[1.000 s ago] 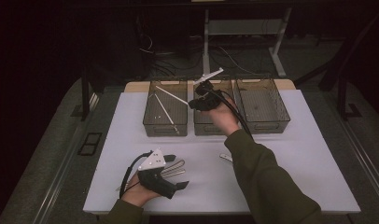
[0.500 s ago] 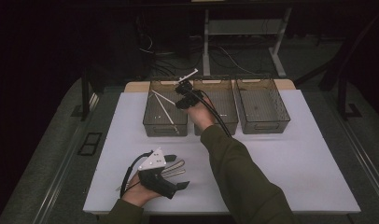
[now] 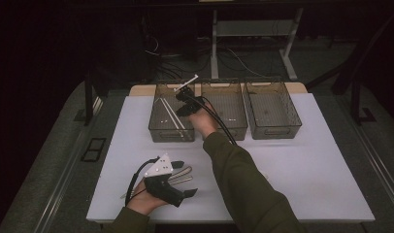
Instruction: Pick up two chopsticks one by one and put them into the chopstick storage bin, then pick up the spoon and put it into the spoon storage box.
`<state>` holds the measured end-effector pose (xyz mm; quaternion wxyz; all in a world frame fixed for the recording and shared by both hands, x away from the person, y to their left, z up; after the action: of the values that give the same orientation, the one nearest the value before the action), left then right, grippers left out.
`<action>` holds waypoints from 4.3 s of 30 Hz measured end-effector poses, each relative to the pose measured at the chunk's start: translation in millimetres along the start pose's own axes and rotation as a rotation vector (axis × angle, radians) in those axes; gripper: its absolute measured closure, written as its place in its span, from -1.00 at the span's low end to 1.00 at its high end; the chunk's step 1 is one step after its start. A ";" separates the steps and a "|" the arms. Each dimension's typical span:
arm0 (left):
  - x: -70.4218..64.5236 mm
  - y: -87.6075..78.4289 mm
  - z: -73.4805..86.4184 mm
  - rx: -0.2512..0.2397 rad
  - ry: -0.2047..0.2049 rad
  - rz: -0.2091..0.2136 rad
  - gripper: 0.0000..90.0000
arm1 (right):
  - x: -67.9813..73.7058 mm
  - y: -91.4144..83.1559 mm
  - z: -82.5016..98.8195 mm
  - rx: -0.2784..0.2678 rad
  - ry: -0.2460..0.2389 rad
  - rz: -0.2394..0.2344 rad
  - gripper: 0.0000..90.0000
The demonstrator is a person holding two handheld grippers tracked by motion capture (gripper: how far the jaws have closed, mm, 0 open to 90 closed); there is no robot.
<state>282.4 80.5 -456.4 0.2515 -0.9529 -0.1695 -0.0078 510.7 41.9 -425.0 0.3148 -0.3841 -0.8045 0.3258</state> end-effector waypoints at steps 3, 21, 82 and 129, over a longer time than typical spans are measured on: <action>-0.1 -0.2 0.0 -0.001 -0.001 -0.001 -1.00 | 1.0 -2.9 -0.8 -0.010 0.004 -0.005 0.62; 0.2 0.0 2.1 0.011 0.005 -0.006 -1.00 | -19.1 -68.2 21.0 -0.113 0.014 -0.138 -0.08; -1.0 2.9 6.1 0.045 0.009 -0.015 -1.00 | -111.6 -136.0 209.4 -0.046 0.011 -0.117 0.91; -0.7 3.2 6.7 0.048 0.010 -0.011 -1.00 | -74.6 -120.0 221.3 0.050 -0.093 -0.217 0.74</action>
<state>282.3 80.9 -463.8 0.2751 -0.9455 -0.1739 -0.0097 331.4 -141.1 -482.6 0.3202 -0.2712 -0.8466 0.3274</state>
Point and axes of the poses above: each handheld gripper's, and its own axes: y roughly forward along the jaws, z roughly out of its underside, x roughly to its left, the point moved 7 cm from there along y, roughly forward along the jaws, and after that the axes turned 14 degrees about y, right-handed, at the moved point
